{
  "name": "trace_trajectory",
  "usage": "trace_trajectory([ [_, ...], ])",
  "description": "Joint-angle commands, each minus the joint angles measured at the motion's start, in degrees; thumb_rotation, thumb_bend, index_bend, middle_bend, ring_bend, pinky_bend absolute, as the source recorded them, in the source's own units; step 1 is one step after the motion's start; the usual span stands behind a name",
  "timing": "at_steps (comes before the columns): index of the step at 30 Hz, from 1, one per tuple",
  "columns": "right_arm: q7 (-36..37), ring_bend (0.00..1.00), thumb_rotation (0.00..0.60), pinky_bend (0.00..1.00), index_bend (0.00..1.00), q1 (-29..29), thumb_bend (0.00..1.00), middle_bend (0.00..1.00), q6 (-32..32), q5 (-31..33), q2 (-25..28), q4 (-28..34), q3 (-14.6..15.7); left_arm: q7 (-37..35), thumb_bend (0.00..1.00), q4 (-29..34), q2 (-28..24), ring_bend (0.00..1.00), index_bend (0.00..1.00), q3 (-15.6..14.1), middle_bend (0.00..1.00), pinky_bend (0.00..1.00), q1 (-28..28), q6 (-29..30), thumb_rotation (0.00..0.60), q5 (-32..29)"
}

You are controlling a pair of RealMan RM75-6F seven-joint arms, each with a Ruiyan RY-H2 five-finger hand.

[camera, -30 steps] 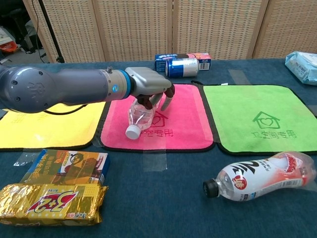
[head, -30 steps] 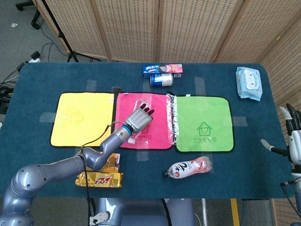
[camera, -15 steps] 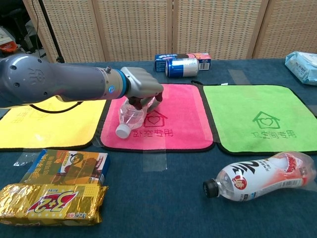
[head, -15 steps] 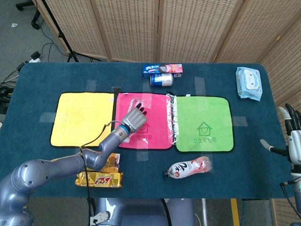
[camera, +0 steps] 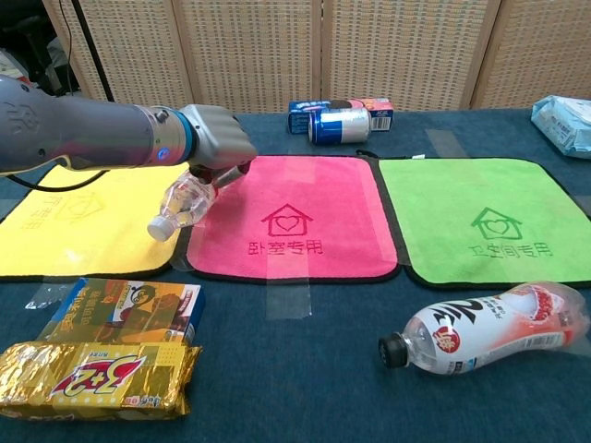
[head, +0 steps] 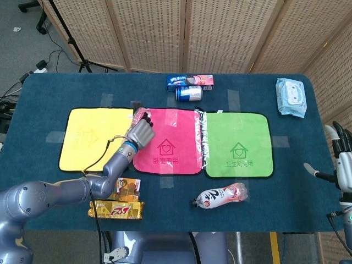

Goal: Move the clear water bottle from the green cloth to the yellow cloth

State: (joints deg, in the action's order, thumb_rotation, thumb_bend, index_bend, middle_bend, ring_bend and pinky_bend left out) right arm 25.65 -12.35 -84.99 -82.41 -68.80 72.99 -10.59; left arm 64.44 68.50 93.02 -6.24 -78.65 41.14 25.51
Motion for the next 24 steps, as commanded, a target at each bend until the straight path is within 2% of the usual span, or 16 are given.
trace_trajectory([
  [1, -0.1, 0.00, 0.600, 0.00, 0.00, 0.0, 0.00, 0.00, 0.0, -0.1, 0.0, 0.1, 0.0, 1.8, 1.00, 1.2, -1.2, 0.17, 0.55, -1.7, 0.28, 0.13, -0.5, 1.3, 0.600, -2.0],
  [11, -0.1, 0.00, 0.600, 0.00, 0.00, 0.1, 0.00, 0.00, 0.0, -0.2, 0.1, 0.3, -0.2, 3.3, 1.00, 1.8, -2.6, 0.17, 0.55, -4.1, 0.28, 0.13, -0.1, 2.2, 0.600, -3.9],
  [24, 0.1, 0.00, 0.600, 0.00, 0.00, 0.2, 0.00, 0.00, 0.0, -0.6, 0.3, 0.7, -0.3, 4.2, 1.00, 9.0, -10.7, 0.17, 0.55, -7.8, 0.28, 0.13, 1.3, 5.3, 0.600, -5.9],
])
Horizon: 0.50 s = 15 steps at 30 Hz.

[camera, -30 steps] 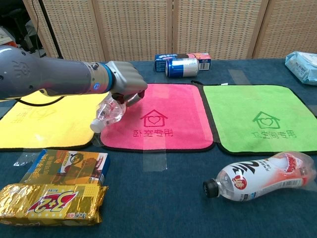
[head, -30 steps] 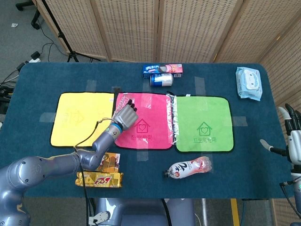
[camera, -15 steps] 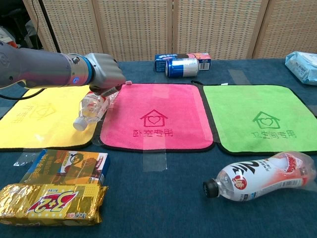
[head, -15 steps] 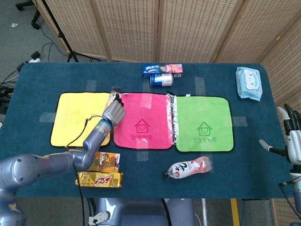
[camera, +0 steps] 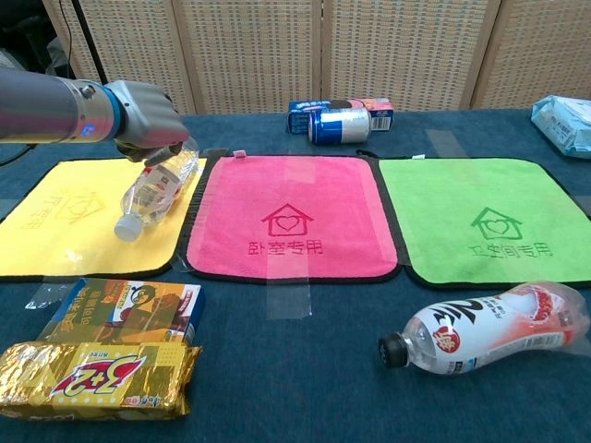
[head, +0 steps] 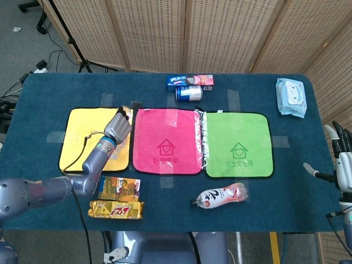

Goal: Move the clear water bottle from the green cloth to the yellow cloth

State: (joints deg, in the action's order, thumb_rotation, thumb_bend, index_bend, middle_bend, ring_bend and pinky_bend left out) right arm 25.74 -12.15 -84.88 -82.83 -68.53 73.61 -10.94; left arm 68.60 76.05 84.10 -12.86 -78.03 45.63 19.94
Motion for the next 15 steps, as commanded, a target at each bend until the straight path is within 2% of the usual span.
trace_trajectory([
  [1, -0.1, 0.00, 0.600, 0.00, 0.00, 0.0, 0.00, 0.00, -0.1, -0.2, 0.0, 0.1, 0.1, -0.1, 1.00, 2.2, -2.6, 0.17, 0.55, -1.5, 0.28, 0.13, 0.9, 1.0, 0.600, -0.4],
  [5, 0.0, 0.00, 0.600, 0.00, 0.00, 0.1, 0.00, 0.00, -0.4, -0.5, 0.1, 0.4, 0.1, -1.6, 1.00, 5.7, -6.8, 0.17, 0.55, -3.0, 0.28, 0.13, 2.3, 2.0, 0.600, -0.4],
  [10, 0.0, 0.00, 0.600, 0.00, 0.00, 0.2, 0.00, 0.00, -0.4, -0.7, 0.2, 0.7, 0.2, -6.0, 1.00, 9.4, -12.8, 0.17, 0.55, -3.7, 0.28, 0.13, 5.0, 3.9, 0.600, 3.8],
  [12, 0.1, 0.00, 0.600, 0.00, 0.00, 0.2, 0.00, 0.00, -0.5, -1.0, 0.2, 0.9, 0.3, -11.3, 1.00, 10.9, -15.9, 0.17, 0.54, -2.3, 0.27, 0.13, 7.1, 5.2, 0.600, 8.6],
  [15, 0.1, 0.00, 0.600, 0.00, 0.00, 0.2, 0.00, 0.00, -0.8, -1.3, 0.3, 1.2, 0.3, -22.9, 0.98, 12.0, -18.9, 0.16, 0.50, 0.9, 0.23, 0.13, 11.8, 9.0, 0.600, 19.8],
])
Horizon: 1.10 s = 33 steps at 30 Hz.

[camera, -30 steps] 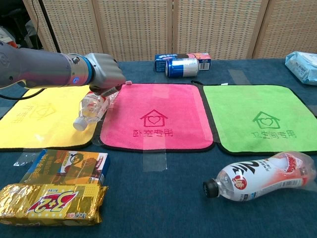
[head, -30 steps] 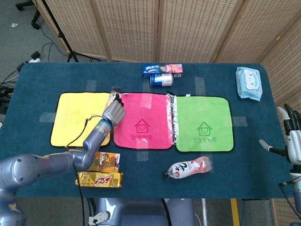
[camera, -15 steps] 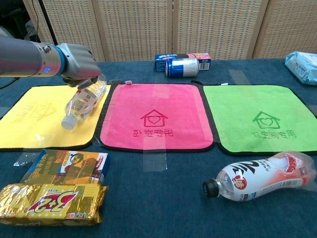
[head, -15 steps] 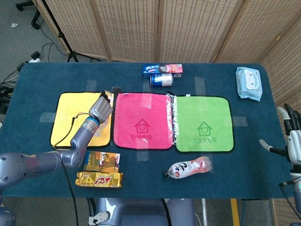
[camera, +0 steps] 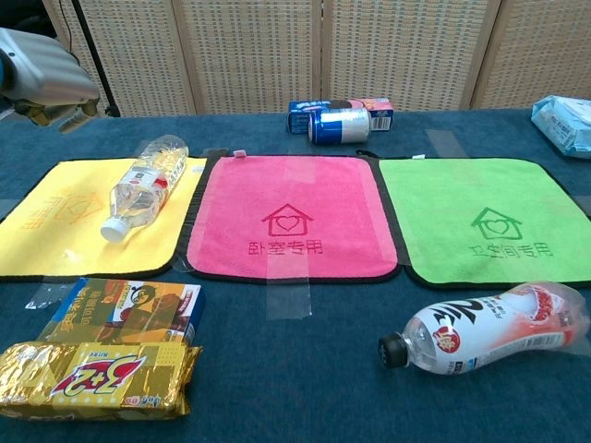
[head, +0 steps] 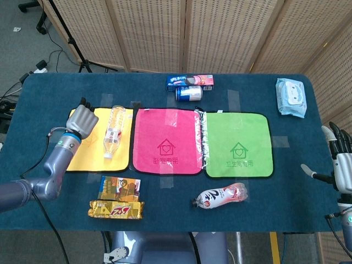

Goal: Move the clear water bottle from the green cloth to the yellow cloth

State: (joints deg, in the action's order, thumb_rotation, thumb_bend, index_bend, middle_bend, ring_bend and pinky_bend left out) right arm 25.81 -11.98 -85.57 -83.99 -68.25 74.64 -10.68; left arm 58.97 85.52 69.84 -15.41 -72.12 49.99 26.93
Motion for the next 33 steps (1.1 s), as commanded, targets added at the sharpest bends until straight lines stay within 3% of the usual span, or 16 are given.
trace_trajectory([
  [1, 0.1, 0.00, 0.600, 0.00, 0.00, 0.1, 0.00, 0.00, -0.3, -0.3, 0.1, 0.3, 0.0, -19.5, 0.93, 2.2, -5.3, 0.15, 0.49, 4.9, 0.22, 0.13, 8.5, 7.3, 0.600, 18.4],
  [2, 0.0, 0.00, 0.600, 0.00, 0.00, 0.1, 0.00, 0.00, -0.4, -0.4, 0.2, 0.4, 0.1, -24.5, 0.87, 1.6, -5.6, 0.14, 0.49, 5.8, 0.21, 0.13, 10.5, 9.6, 0.600, 22.6],
  [5, 0.0, 0.00, 0.600, 0.00, 0.00, 0.2, 0.00, 0.00, -0.7, -0.9, 0.3, 0.8, 0.3, -38.7, 0.45, -2.4, -5.5, 0.08, 0.38, 7.6, 0.11, 0.10, 16.7, 16.4, 0.600, 32.7],
  [7, -0.2, 0.00, 0.600, 0.00, 0.00, 0.3, 0.00, 0.00, -1.0, -1.4, 0.3, 1.1, 0.5, -43.9, 0.13, -4.9, -5.4, 0.02, 0.17, 8.4, 0.02, 0.03, 19.3, 18.0, 0.600, 35.4],
  [9, -0.3, 0.00, 0.600, 0.00, 0.00, 0.4, 0.00, 0.00, -1.4, -1.7, 0.4, 1.3, 0.6, -46.6, 0.00, -6.2, -5.3, 0.00, 0.03, 9.1, 0.00, 0.00, 20.7, 19.8, 0.600, 37.5],
  [16, -0.3, 0.00, 0.600, 0.00, 0.00, 0.5, 0.00, 0.00, -2.1, -2.5, 0.7, 2.1, 0.9, -56.7, 0.00, -9.3, -3.7, 0.00, 0.00, 11.9, 0.00, 0.00, 27.5, 29.0, 0.600, 42.4],
  [24, -2.6, 0.00, 0.600, 0.00, 0.00, 1.2, 0.00, 0.00, -3.3, -3.3, 1.4, 2.9, 1.3, -59.4, 0.00, -0.7, -5.8, 0.00, 0.00, 12.7, 0.00, 0.00, 40.2, 36.1, 0.600, 36.0],
  [28, -5.7, 0.00, 0.600, 0.00, 0.00, 1.9, 0.00, 0.00, -4.7, -2.7, 1.2, 4.0, 1.0, -61.2, 0.00, 4.2, -8.2, 0.00, 0.00, 12.2, 0.00, 0.00, 45.8, 38.8, 0.600, 35.5],
  [33, -9.4, 0.00, 0.600, 0.00, 0.00, 2.8, 0.00, 0.00, -6.9, -3.8, 1.0, 4.4, 1.3, -64.9, 0.00, 6.1, -8.5, 0.00, 0.00, 12.7, 0.00, 0.00, 51.9, 42.7, 0.600, 35.9],
])
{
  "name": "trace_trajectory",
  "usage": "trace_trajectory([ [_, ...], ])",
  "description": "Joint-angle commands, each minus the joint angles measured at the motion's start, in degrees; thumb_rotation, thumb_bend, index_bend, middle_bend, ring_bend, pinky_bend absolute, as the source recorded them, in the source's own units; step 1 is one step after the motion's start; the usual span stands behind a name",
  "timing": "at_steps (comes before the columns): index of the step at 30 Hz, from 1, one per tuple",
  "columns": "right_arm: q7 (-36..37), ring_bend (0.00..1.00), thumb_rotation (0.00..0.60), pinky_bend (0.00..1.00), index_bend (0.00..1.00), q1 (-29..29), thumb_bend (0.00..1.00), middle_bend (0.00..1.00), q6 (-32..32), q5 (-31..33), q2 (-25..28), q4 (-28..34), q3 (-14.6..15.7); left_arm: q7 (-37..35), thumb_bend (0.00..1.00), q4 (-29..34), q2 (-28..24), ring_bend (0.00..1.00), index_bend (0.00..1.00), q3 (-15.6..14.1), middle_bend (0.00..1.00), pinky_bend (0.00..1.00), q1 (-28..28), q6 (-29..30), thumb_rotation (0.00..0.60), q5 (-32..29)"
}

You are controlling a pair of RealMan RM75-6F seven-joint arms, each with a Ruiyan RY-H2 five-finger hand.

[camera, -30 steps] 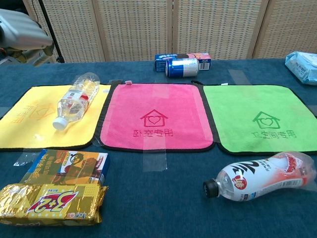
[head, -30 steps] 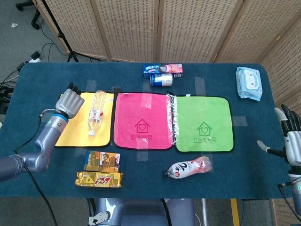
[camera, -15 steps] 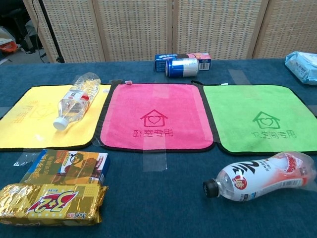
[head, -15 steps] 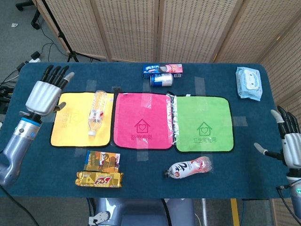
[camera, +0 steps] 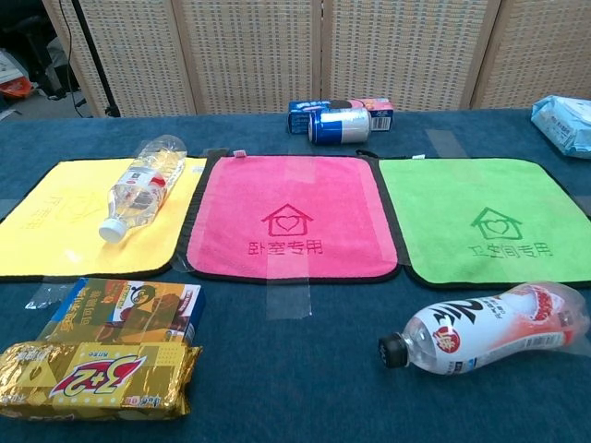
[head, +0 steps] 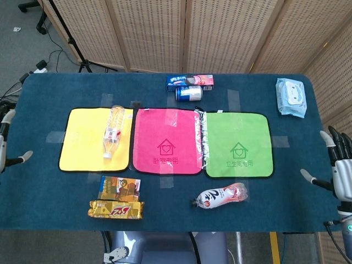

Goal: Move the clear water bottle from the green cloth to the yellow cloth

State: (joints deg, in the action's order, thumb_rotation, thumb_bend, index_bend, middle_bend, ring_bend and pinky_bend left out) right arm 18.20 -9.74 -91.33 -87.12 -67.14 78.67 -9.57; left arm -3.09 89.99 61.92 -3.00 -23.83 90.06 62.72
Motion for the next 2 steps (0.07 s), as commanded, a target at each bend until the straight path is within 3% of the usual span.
trace_trajectory([
  [1, -2.7, 0.00, 0.600, 0.00, 0.00, 0.8, 0.00, 0.00, -1.3, -0.9, 0.0, 0.8, 0.4, -4.0, 0.00, 1.6, -0.2, 0.00, 0.00, 0.4, 0.00, 0.00, 5.1, 3.5, 0.600, 0.7],
  [2, -3.6, 0.00, 0.600, 0.00, 0.00, 1.0, 0.00, 0.00, -1.1, -0.8, 0.2, 1.2, 0.7, -4.8, 0.00, 1.6, 0.3, 0.00, 0.00, 0.4, 0.00, 0.00, 6.3, 4.2, 0.600, 0.9],
])
